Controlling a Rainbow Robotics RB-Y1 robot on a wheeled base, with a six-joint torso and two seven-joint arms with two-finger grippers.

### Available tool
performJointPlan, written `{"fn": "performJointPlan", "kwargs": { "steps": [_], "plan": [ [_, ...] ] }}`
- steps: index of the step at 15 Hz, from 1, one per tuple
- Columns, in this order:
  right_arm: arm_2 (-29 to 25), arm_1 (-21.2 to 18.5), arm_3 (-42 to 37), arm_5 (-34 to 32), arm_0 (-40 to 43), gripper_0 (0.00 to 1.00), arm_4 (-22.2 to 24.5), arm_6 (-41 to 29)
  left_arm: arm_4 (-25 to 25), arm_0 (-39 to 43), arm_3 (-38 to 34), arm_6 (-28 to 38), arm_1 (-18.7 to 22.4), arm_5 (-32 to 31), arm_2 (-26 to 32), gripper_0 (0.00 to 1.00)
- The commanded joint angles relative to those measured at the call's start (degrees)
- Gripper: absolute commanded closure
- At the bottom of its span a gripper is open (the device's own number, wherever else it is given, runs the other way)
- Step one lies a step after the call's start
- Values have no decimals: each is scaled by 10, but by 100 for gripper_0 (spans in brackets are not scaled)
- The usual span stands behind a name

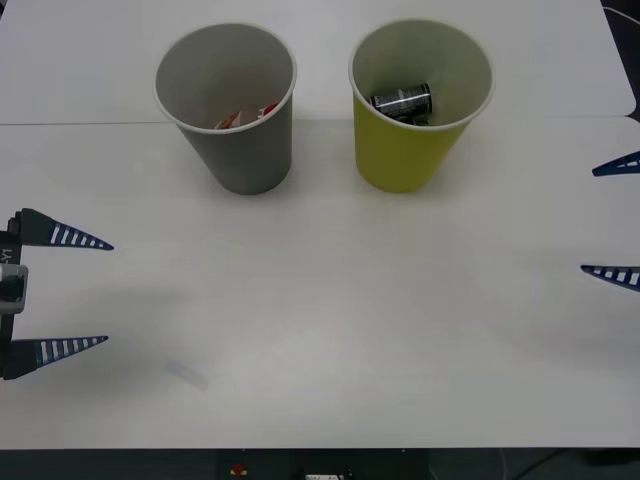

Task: Put the can into the green bin and the plastic bottle into the gray bin

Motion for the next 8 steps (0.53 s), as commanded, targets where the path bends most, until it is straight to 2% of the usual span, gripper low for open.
{"fn": "performJointPlan", "kwargs": {
  "steps": [1, 8],
  "plan": [
    [-6, 0, 0, 0, 21, 0, -4, 15, 0, 0, 0, 0, 0, 0, 0, 0],
    [-6, -5, 0, 0, 34, 0, -8, 25, 0, 0, 0, 0, 0, 0, 0, 0]
  ]
}}
